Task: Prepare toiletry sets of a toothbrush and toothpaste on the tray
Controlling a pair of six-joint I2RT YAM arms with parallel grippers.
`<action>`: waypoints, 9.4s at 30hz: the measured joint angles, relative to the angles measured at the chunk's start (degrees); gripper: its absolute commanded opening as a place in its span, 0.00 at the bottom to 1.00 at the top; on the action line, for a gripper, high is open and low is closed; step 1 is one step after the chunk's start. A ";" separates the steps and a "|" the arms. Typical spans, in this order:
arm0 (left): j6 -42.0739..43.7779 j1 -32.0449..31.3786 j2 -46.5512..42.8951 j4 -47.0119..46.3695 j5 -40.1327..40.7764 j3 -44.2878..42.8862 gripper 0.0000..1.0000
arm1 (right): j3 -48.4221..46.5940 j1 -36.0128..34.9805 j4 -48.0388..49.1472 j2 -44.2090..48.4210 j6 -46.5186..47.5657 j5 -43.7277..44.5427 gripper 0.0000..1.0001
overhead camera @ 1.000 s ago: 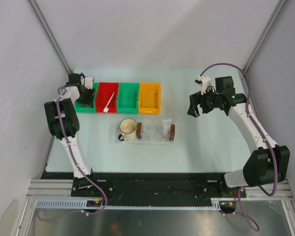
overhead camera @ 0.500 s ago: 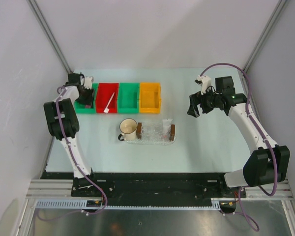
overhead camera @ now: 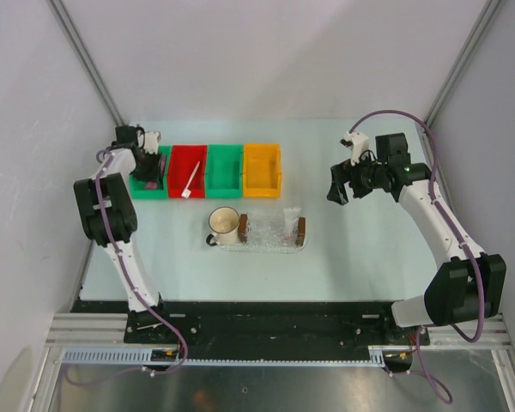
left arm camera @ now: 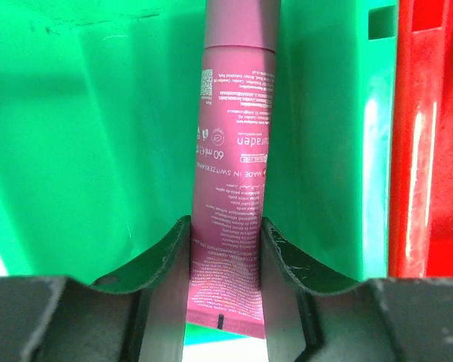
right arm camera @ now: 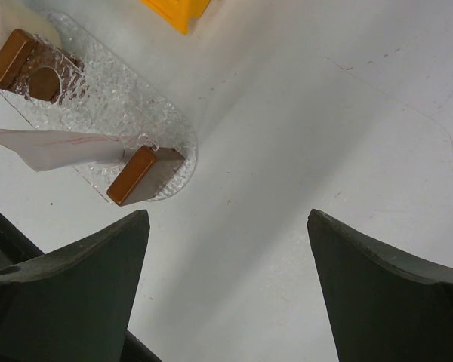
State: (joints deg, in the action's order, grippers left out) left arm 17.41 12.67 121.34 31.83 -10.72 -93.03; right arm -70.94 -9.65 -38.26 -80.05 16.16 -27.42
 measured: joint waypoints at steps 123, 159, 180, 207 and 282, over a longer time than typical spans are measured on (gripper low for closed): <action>8.09 -51.91 -47.82 -0.94 -0.26 16.22 0.75 | -21.75 -14.45 10.88 -15.37 -21.97 -33.24 0.00; -53.75 -26.77 -41.46 -35.17 -47.08 11.93 0.86 | -24.72 -5.07 31.56 -5.18 -37.55 -34.42 0.00; -61.20 -29.90 -39.50 -43.34 -49.90 12.33 0.54 | -25.20 -10.25 26.97 -5.55 -32.39 -32.00 0.00; -62.16 -30.62 -39.23 -43.28 -50.99 13.44 0.00 | -25.29 -11.39 22.60 -5.22 -26.05 -31.80 0.37; 9.86 -54.45 -20.55 38.12 -0.87 -17.64 0.00 | -2.38 8.87 5.31 7.37 -4.48 -3.87 0.65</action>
State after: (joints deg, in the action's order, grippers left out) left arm 27.27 -41.78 100.79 69.95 -11.60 -110.67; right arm -73.32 -0.78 -32.95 -72.69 11.68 -31.29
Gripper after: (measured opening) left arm 0.185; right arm 0.654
